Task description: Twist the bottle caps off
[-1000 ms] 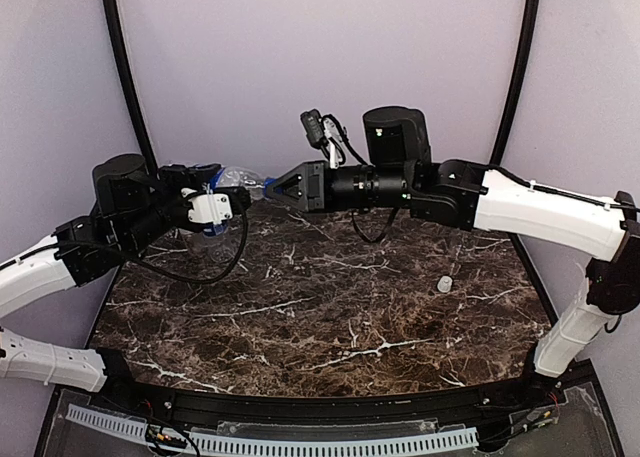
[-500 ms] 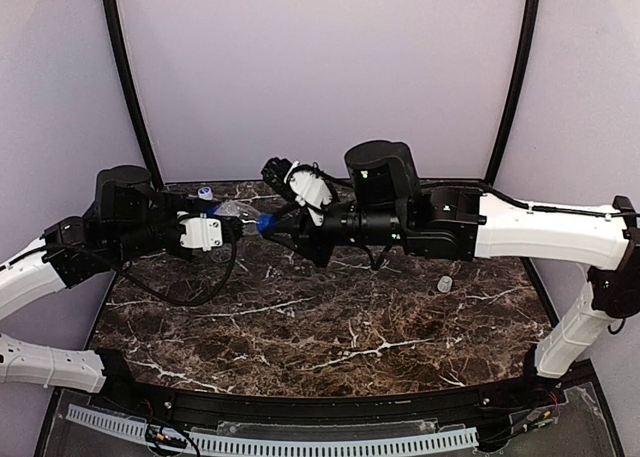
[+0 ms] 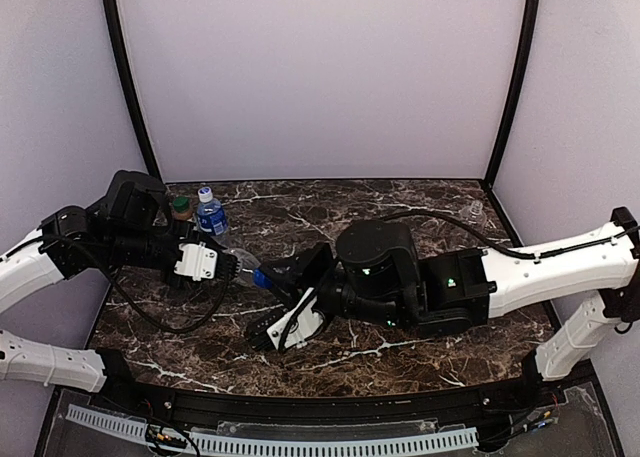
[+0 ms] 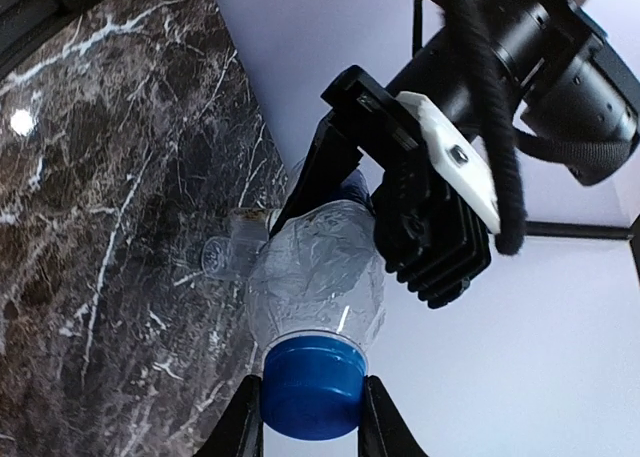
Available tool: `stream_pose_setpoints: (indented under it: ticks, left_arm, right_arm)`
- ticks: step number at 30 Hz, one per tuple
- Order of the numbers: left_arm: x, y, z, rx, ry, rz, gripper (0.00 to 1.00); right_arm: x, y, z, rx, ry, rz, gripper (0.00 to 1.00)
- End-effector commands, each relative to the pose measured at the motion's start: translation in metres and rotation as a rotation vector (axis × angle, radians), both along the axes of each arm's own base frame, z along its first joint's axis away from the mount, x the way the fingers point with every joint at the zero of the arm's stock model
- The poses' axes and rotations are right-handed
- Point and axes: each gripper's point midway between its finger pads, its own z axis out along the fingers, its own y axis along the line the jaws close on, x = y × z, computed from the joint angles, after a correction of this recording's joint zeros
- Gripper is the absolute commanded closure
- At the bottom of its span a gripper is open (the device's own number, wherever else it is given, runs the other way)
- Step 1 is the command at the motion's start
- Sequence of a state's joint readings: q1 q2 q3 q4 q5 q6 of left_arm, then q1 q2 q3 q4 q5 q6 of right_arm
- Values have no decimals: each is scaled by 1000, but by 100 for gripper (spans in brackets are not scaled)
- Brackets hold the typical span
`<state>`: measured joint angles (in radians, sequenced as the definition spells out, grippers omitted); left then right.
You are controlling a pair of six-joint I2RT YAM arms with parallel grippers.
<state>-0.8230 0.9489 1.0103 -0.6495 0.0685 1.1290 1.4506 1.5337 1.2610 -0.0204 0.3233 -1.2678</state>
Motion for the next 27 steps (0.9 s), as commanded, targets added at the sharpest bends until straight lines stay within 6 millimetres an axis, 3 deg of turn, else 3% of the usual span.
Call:
stream_pose_setpoints:
  ticks: [1,8,11,14,16,18,22,27]
  left_arm:
    - [-8,-11,12,-55,39,-39,80]
    - [-9,-11,11,-53,52,-37,80]
    - [-4,-11,14,-61,35,-17,80]
    - [10,-9,15,-71,-19,46,79]
    - [28,-6,23,-84,-103,111,78]
    - [46,-3,37,-115,-206,179,78]
    - [70,0,69,-184,-392,265,75]
    - [84,6,79,-157,-524,309,72]
  right_arm:
    - [-7,6,-19,-157,-395,88,100]
    - [-5,1,-23,-209,-534,99,100]
    - [-4,4,-4,-104,-492,58,99]
    - [1,1,27,74,-341,-30,39]
    - [7,-5,46,179,-179,-92,4]
    - [13,-12,64,299,2,-138,1]
    - [28,-27,84,525,553,-184,1]
    - [54,-33,95,688,1290,-143,1]
